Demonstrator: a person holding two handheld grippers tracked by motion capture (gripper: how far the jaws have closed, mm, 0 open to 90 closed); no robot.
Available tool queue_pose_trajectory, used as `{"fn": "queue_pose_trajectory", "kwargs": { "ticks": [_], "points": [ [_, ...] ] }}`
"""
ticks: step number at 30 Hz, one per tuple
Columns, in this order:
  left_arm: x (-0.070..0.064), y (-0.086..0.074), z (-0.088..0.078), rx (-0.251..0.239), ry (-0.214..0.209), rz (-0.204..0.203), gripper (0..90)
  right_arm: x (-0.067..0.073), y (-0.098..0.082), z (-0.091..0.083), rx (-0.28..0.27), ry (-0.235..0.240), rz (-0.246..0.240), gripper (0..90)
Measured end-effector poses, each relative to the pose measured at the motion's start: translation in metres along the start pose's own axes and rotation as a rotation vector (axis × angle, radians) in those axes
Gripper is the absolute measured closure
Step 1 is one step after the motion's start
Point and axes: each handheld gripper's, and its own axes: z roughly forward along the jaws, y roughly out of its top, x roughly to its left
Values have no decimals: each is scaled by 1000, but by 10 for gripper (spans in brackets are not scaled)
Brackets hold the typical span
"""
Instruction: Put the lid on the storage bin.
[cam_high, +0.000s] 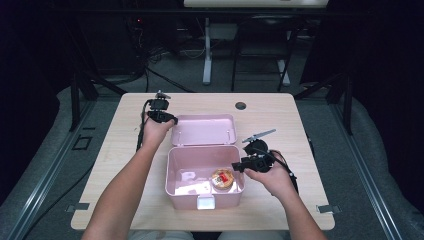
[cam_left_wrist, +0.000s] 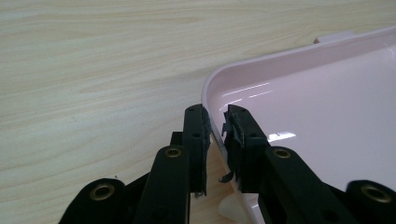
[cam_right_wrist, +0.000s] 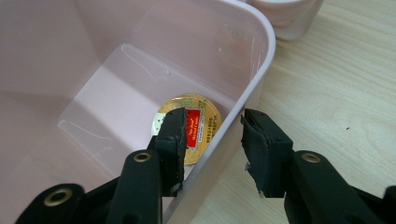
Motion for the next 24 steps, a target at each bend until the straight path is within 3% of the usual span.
{"fn": "queue_pose_trajectory", "kwargs": {
  "ticks": [3, 7, 9, 19, 24],
  "points": [
    [-3, 2, -1, -7, 28, 5, 805, 0, 0, 0, 3, -1, 0, 596],
    [-5, 4, -4, -22, 35, -2, 820, 1, 0, 1, 7, 2, 2, 592],
    [-5, 5, -6, -49, 39, -2, 875, 0, 0, 1, 9, 4, 1, 590],
    [-2, 5, -11, -47, 26, 11, 900, 0, 0, 1, 8, 9, 10, 586],
    [0, 1, -18, -59, 5, 10, 900, -3, 4, -9, -21, 34, 27, 590]
  ]
}}
